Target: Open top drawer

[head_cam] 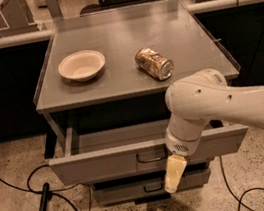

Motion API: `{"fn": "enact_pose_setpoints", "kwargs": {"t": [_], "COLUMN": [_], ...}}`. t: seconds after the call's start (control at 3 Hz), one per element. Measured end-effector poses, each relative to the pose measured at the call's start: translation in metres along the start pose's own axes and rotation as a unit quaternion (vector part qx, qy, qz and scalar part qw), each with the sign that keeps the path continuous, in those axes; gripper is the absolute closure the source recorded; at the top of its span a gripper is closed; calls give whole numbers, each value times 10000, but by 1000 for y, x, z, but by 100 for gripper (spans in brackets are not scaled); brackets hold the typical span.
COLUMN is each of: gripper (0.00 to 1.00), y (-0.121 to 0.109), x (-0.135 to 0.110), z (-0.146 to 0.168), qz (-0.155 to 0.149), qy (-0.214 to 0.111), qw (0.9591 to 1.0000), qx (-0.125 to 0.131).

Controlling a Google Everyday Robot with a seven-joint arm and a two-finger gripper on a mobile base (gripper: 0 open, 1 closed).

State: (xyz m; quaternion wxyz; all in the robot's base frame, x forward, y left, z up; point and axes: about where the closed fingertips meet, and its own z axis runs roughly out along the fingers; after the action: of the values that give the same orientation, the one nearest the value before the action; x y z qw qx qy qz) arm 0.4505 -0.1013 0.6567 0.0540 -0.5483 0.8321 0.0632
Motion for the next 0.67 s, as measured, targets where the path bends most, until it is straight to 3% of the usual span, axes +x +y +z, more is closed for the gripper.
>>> {"fn": "enact_pose_setpoints", "kwargs": {"t": [0.67], "gripper": [0], "y": [13], "x": [10], "z": [7], "qz": [-57], "qy": [175], "qw": [9996], "qx": [-195]}}
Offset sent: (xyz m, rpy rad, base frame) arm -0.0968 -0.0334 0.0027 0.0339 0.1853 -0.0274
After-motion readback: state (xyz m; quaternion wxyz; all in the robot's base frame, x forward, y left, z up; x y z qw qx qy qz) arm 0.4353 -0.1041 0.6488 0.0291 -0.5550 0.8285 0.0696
